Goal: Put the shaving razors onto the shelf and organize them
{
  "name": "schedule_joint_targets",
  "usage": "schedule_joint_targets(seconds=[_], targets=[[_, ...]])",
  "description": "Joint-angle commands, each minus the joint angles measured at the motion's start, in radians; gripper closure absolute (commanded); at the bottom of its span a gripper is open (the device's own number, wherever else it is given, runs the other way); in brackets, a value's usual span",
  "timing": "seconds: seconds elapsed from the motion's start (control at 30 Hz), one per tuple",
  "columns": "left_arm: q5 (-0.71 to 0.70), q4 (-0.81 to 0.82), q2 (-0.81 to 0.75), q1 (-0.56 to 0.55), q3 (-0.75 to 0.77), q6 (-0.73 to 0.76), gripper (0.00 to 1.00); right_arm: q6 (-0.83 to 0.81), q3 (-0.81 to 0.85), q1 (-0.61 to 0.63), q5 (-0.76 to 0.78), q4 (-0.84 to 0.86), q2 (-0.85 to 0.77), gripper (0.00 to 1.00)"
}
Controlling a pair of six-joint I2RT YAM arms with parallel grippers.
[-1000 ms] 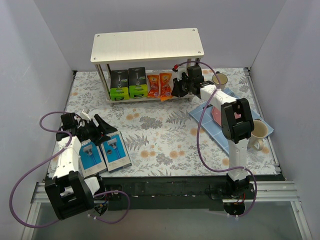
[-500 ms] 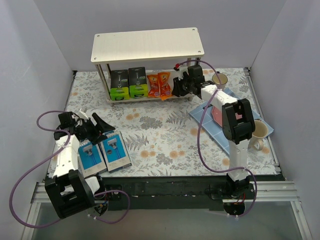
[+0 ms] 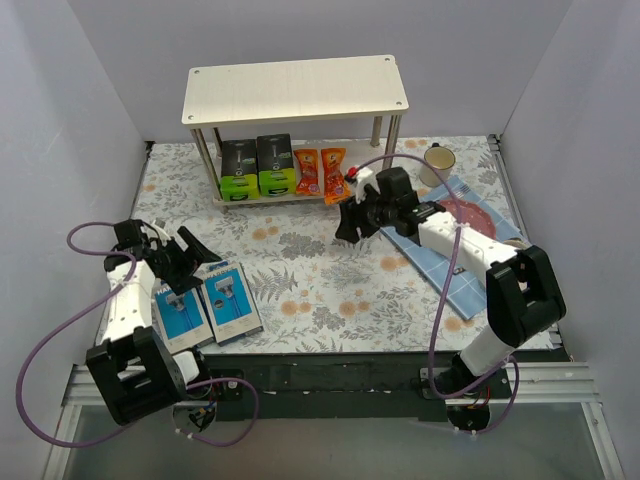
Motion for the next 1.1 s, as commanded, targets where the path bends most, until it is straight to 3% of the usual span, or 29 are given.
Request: schedule_joint_targets(seconds=[0.0, 0.27, 0.57, 0.83, 1.07], targets=[[-0.054, -0.004, 0.066, 0.005, -0.065, -0.048, 0.2, 0.063, -0.084, 0.131, -0.109, 0.034, -0.053, 0.35], [-0.188, -0.082, 0.166, 0.002, -0.051, -0.02, 0.21, 0.091, -0.089, 0.19, -0.124, 0.043, -0.075, 0.34], [-0.367, -0.169, 0.282, -0.074, 0.093, 0.003, 0.21, 0.097, -0.091, 0.19, -0.124, 0.039, -0.106, 0.32], [-0.363, -0.183, 0.269, -0.156, 0.148, 0.001, 0.21, 0.079, -0.071, 0.19, -0.118, 0.017, -0.087, 0.32], [-0.159, -0.125, 0.287, -0.274, 0.009, 0.032, 0.22, 0.062, -0.042, 0.19, -0.098, 0.013, -0.06, 0.31]])
